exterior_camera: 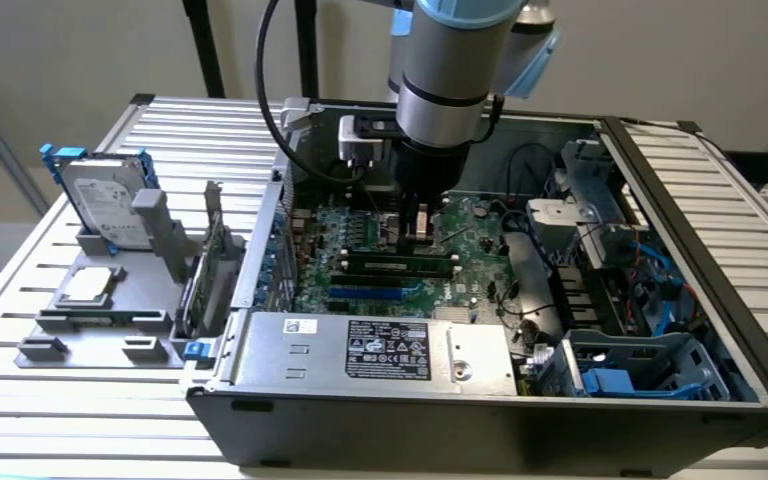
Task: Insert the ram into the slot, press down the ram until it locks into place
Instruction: 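Press down the ram until it locks into place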
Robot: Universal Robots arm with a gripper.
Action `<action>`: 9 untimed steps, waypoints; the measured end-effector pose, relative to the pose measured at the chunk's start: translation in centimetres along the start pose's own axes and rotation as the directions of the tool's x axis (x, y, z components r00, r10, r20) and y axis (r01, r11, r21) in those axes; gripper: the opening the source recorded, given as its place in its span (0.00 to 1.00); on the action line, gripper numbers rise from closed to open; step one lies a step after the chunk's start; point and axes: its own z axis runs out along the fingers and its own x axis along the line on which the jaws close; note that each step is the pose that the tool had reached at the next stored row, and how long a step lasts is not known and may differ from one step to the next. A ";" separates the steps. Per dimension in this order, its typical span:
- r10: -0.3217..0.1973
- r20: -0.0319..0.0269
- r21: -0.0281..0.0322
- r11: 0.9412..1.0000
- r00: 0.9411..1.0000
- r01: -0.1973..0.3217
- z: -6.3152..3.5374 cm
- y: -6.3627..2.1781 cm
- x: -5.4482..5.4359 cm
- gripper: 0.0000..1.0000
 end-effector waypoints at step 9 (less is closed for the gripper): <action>0.000 0.000 0.001 1.000 1.000 0.000 0.67 -0.04 -0.3 0.10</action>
